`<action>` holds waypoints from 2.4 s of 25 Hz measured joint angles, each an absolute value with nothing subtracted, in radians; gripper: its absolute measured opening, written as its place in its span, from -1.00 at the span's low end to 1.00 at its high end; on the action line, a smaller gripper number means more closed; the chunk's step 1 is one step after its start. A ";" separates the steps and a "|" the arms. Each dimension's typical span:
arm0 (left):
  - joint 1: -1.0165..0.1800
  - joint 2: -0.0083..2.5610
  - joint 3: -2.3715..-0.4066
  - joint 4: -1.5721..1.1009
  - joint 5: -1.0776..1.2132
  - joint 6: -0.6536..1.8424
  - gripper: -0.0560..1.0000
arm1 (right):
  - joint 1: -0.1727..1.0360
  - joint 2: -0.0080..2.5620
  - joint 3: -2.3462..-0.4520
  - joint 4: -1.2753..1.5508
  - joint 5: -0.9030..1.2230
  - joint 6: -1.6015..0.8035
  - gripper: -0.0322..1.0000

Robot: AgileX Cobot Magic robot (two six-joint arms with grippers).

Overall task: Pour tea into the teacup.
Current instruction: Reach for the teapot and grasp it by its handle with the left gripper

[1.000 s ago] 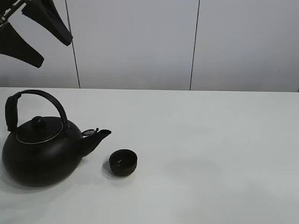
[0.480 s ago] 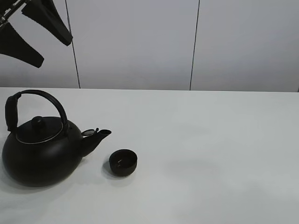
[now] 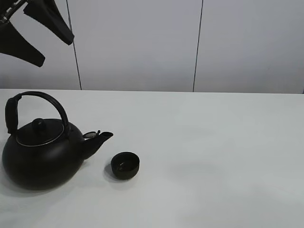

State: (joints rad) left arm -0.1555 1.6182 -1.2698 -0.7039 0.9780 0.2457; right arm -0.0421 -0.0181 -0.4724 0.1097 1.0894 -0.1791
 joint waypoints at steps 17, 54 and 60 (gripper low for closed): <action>-0.156 1.587 -1.270 -0.724 0.799 0.313 0.02 | -0.042 -0.018 -0.472 0.109 1.089 -0.179 -0.13; -0.434 0.919 -0.574 0.425 0.061 -0.349 0.01 | -0.042 -0.018 -0.472 0.109 1.089 -0.177 -0.13; -0.382 0.919 -0.438 0.557 -0.109 -0.349 0.01 | -0.042 -0.018 -0.472 0.109 1.089 -0.177 -0.13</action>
